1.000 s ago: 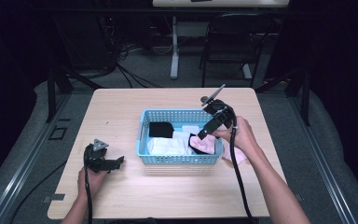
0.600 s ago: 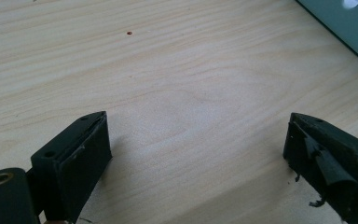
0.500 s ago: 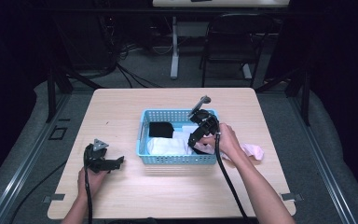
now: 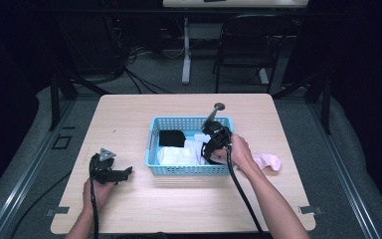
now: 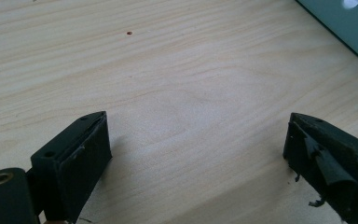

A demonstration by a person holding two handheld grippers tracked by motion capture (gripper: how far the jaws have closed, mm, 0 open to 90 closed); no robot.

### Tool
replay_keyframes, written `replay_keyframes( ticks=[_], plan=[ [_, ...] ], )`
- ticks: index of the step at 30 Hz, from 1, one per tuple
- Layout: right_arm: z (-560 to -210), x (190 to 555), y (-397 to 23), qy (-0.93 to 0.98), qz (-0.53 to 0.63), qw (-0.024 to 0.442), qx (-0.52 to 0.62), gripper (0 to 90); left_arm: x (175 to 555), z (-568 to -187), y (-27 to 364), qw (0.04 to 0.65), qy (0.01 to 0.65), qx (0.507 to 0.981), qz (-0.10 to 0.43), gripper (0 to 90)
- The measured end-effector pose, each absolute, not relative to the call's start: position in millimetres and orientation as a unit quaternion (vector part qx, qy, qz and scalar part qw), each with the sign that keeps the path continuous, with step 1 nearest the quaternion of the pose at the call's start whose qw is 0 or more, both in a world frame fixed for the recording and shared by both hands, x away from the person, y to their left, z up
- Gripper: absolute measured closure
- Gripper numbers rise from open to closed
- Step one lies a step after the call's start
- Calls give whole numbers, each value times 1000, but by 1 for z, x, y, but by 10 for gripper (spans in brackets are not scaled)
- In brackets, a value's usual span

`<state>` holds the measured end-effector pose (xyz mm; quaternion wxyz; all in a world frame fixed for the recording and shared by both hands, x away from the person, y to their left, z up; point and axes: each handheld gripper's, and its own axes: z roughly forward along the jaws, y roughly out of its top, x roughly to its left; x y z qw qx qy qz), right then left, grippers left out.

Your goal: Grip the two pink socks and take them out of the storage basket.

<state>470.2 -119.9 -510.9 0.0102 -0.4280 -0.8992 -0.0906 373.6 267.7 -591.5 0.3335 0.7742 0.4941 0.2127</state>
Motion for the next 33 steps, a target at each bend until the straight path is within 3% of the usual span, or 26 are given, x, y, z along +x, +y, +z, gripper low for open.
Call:
replay_keyframes(
  ticks=[2, 7, 8, 12, 33],
  plan=[
    [-511, 473, -124, -897, -89, 9, -432, 473, 374, -592, 268, 333, 494, 774, 213, 72],
    [-510, 474, -128, -892, -100, 6, -440, 587, 374, -591, 268, 333, 494, 774, 213, 72],
    [-510, 474, -130, -893, -97, 3, -440, 653, 374, -592, 268, 334, 494, 774, 213, 72],
    [-511, 474, -131, -890, -102, 6, -445, 762, 374, -592, 268, 333, 494, 774, 213, 72],
    [-454, 465, -136, -887, -152, -9, -437, 784, 374, -592, 268, 334, 494, 774, 212, 72]
  ],
)
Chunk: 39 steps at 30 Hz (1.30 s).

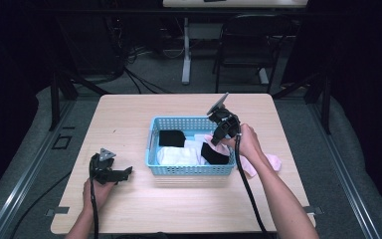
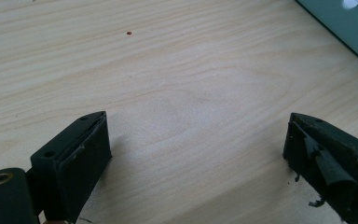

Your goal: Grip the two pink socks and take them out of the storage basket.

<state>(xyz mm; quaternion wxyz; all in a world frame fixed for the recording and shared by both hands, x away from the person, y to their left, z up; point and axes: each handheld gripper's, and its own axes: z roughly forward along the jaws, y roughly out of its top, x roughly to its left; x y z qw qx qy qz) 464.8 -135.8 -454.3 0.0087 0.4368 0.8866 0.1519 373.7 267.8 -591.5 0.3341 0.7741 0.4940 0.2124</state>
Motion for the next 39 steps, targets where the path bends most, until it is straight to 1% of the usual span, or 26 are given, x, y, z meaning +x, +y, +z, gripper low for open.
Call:
replay_keyframes(
  ticks=[12, 39],
  plan=[
    [-435, 460, -127, 895, 155, 9, 418, 785, 374, -592, 268, 335, 494, 774, 213, 73],
    [-398, 452, -137, 895, 174, 3, 411, 786, 374, -592, 268, 334, 494, 774, 213, 73]
  ],
)
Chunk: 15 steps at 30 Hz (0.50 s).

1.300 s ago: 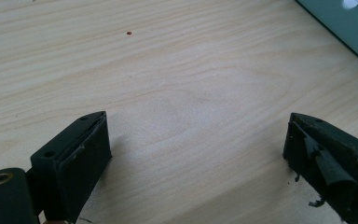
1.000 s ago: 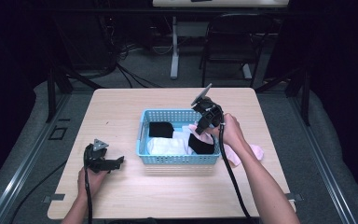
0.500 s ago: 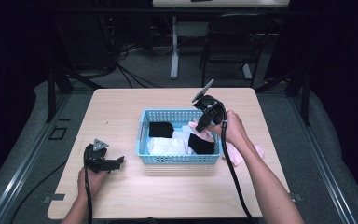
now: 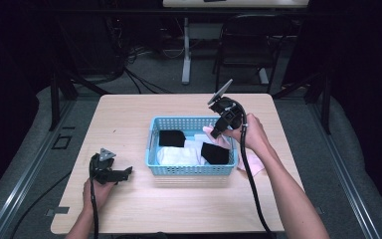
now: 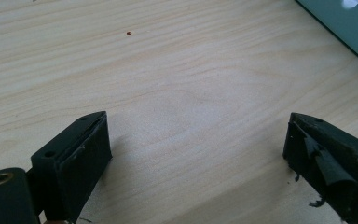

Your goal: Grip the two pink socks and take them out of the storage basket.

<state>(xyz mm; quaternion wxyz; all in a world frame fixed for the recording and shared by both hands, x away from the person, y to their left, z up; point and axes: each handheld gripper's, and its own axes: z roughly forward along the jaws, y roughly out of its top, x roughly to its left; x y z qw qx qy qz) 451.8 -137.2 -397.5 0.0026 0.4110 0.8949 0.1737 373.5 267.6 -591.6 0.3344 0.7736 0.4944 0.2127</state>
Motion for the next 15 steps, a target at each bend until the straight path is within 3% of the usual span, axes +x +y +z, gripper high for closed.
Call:
replay_keyframes(
  ticks=[15],
  plan=[
    [-361, 442, -172, 883, 196, 22, 426, 787, 374, -592, 268, 334, 494, 774, 213, 73]
  ],
)
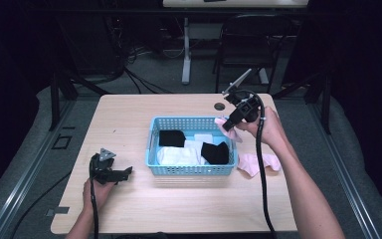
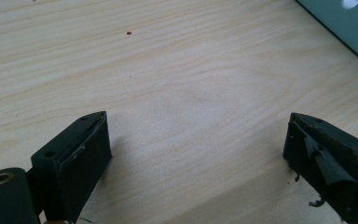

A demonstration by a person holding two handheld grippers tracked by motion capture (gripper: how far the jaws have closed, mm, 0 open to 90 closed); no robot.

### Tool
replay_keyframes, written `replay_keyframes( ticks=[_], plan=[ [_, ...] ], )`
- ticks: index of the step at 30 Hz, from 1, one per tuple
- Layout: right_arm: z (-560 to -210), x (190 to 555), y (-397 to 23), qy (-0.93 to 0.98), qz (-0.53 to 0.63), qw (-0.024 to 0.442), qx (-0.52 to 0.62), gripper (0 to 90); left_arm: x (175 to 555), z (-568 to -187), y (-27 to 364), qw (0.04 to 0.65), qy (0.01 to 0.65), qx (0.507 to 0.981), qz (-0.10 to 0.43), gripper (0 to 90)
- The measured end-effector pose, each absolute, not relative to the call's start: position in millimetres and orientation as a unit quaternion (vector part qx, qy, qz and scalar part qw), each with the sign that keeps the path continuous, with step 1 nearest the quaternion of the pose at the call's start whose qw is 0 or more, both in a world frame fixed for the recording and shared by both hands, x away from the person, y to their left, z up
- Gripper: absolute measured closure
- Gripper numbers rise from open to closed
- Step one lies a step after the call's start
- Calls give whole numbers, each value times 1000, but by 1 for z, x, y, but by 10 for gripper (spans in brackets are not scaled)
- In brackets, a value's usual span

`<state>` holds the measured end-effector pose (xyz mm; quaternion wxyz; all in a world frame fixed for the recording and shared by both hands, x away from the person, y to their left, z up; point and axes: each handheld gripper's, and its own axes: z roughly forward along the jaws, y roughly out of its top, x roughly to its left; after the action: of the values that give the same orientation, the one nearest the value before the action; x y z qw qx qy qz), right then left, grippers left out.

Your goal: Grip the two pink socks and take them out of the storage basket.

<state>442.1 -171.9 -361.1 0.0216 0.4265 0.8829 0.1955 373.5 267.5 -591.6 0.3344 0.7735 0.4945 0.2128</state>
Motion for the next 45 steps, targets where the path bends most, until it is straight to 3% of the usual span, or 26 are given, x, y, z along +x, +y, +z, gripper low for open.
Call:
replay_keyframes(
  ticks=[11, 24, 45],
  plan=[
    [-351, 439, -218, 867, 190, 38, 459, 787, 373, -592, 267, 335, 494, 773, 213, 73],
    [-375, 448, -261, 841, 188, 32, 506, 787, 373, -592, 267, 335, 495, 773, 213, 73],
    [-419, 458, -282, 823, 182, 20, 538, 787, 373, -592, 267, 335, 495, 773, 213, 73]
  ],
)
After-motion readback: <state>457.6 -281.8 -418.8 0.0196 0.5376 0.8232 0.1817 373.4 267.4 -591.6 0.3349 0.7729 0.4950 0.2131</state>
